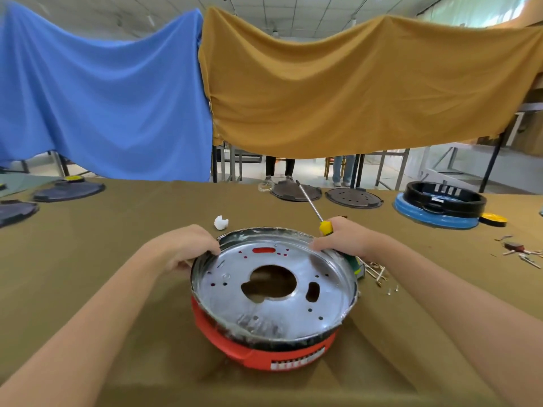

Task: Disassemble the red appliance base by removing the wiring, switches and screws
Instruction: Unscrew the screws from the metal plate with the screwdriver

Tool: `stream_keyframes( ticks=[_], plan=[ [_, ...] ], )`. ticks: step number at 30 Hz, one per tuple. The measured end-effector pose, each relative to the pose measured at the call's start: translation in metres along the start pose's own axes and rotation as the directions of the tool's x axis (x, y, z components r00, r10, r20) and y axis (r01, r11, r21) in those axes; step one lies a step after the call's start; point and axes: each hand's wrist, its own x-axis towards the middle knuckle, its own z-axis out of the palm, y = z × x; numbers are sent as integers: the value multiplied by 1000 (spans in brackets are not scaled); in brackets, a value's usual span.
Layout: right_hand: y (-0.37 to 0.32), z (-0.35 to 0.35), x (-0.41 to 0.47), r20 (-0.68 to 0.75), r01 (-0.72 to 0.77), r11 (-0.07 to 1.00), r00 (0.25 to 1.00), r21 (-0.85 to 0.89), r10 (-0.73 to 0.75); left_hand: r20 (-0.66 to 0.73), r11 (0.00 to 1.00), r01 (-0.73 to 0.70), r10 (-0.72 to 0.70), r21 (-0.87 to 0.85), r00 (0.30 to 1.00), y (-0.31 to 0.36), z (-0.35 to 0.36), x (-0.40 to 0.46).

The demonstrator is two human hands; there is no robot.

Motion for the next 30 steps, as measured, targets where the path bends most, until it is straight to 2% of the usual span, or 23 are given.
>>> stream_keyframes(
  ticks=[4, 7, 9, 13, 18, 20, 23, 25, 28, 30],
  plan=[
    [-2, -4, 0, 15, -5, 1000, 1000, -11, 5, 15, 1000, 4, -4, -6, 1000, -5, -1, 0],
    [-4, 0, -2, 62, -35, 992, 997, -121, 43, 31, 1000, 1, -1, -12, 1000, -6, -2, -2],
    [-7, 0, -3, 22, -29, 990, 999, -140, 32, 30, 1000, -18, 19, -21, 999, -3, -6, -4],
    [-14, -12, 3, -107, 59, 998, 992, -26, -61, 29, 996, -72, 74, -57, 997, 4, -11, -6],
    [-6, -2, 7, 17, 83, 979, 997, -186, -82, 129, 991, 4, -22, 135, 991, 1, -3, -3],
    [-4, -2, 8, -1, 66, 968, 998, -243, -68, 114, 987, 12, -31, 162, 993, -2, -2, 3],
    [-14, -11, 5, -48, 57, 959, 996, -277, -73, 1, 983, -35, 36, 178, 999, -2, 1, 16],
    [-24, -17, 1, -20, 65, 959, 997, -277, -73, -45, 975, -106, 117, 193, 992, 0, 3, 26],
    [-41, -22, -4, 57, 128, 907, 992, -401, -115, -21, 952, -210, 221, 222, 975, 6, 9, 37],
    [-51, -24, -7, 92, 194, 849, 981, -492, -171, 9, 924, -227, 236, 307, 972, 9, 13, 41]
  ],
)
